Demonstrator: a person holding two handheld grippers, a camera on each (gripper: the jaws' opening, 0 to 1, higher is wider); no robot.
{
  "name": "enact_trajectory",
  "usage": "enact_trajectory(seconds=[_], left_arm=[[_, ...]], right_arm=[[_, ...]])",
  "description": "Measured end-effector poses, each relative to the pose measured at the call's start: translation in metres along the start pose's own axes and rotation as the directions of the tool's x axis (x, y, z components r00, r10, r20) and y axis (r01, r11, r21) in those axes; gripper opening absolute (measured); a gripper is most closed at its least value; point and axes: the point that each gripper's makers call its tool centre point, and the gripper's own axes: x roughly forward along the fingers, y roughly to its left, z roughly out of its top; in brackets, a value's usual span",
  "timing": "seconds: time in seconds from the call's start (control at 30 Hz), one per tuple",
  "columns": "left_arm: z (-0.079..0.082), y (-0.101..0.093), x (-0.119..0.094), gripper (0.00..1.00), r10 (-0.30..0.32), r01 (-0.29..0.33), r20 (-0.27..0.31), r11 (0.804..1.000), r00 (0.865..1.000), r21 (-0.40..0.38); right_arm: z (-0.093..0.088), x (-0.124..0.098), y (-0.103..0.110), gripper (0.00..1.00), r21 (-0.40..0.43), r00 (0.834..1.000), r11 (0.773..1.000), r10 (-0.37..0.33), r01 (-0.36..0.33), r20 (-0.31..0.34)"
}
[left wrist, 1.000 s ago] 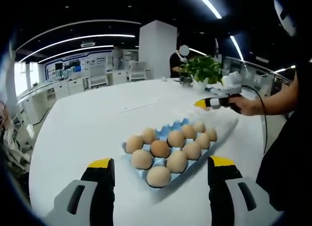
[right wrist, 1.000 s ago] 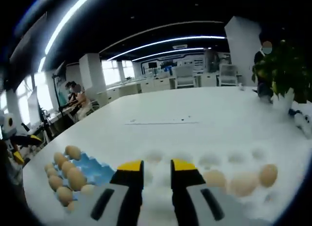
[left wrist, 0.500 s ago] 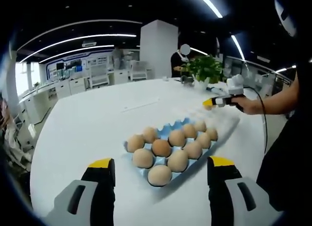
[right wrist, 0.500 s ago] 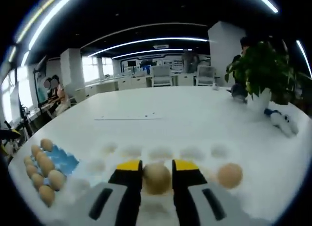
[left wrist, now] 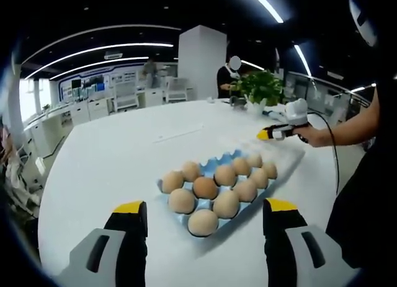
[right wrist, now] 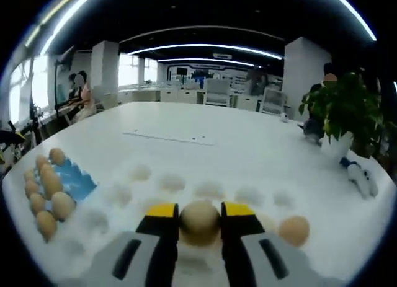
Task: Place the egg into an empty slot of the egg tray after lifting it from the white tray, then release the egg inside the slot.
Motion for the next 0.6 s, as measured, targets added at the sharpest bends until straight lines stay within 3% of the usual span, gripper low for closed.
enact_trajectory(seconds=[0.3,0.4,0.6], left_arm=[[0.001,0.0,0.003,0.76,-0.004,0.004,0.001,1.0,1.0,0.002],[0.001,0.0,0.003,0.76,-0.007,0.007,0.002,1.0,1.0,0.004],[0.002,0.0,0.002,0.75,-0.004,0.004,0.007,1.0,1.0,0.004]], right_arm=[[0.026,-0.01,0.012,0.26,0.07,0.997,0.997,0.04,-0.044,0.065],[0.038,-0.007,0.032,0.26,0.074,0.992,0.993,0.09,-0.097,0.088],[0.045,-0.003,0.051,0.26,0.08,0.985,0.986,0.136,-0.144,0.103]])
